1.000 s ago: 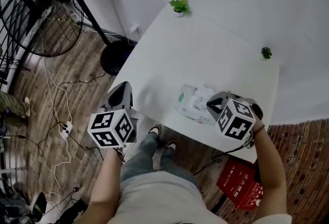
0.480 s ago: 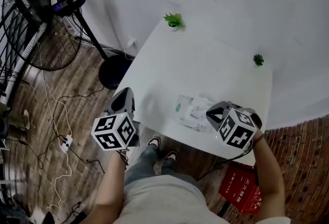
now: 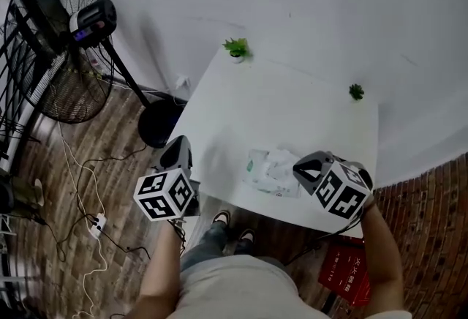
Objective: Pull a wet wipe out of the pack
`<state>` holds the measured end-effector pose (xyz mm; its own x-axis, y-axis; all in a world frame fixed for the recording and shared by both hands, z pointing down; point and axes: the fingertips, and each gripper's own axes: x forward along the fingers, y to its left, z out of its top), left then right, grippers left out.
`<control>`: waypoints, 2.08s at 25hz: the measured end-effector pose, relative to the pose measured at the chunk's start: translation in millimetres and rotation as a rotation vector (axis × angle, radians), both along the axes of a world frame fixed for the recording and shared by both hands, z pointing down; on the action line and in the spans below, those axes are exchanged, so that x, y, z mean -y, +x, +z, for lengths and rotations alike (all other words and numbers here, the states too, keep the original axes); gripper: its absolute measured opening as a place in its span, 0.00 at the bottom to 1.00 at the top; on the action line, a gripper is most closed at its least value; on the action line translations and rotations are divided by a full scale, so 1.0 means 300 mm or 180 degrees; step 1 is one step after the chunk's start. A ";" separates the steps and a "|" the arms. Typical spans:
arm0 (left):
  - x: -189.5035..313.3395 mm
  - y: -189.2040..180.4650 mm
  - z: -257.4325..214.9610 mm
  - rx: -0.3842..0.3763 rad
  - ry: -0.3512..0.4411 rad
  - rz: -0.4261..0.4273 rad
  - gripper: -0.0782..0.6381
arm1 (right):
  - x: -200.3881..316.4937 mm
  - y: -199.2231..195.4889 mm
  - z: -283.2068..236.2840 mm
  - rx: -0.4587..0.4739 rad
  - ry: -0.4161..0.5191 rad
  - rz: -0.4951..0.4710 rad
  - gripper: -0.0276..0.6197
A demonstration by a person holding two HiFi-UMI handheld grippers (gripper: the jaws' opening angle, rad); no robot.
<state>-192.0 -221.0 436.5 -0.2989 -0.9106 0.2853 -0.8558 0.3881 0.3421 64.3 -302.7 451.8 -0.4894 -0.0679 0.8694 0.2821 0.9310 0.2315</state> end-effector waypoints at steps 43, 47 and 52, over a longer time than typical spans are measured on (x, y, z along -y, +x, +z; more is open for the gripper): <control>0.520 0.271 -0.260 0.0480 0.0436 0.1404 0.11 | 0.302 0.731 -0.495 0.3712 0.1051 0.4685 0.05; 0.517 0.262 -0.260 0.0505 0.0414 0.1405 0.11 | 0.291 0.726 -0.488 0.3710 0.1013 0.4665 0.05; 0.509 0.263 -0.254 0.0495 0.0415 0.1373 0.11 | 0.293 0.727 -0.496 0.3751 0.0997 0.4643 0.05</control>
<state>-113.2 -373.7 360.3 0.0842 -0.9863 0.1421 -0.9742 -0.0515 0.2196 282.5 -390.5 303.1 -0.1644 -0.9846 0.0591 -0.9800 0.1563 -0.1232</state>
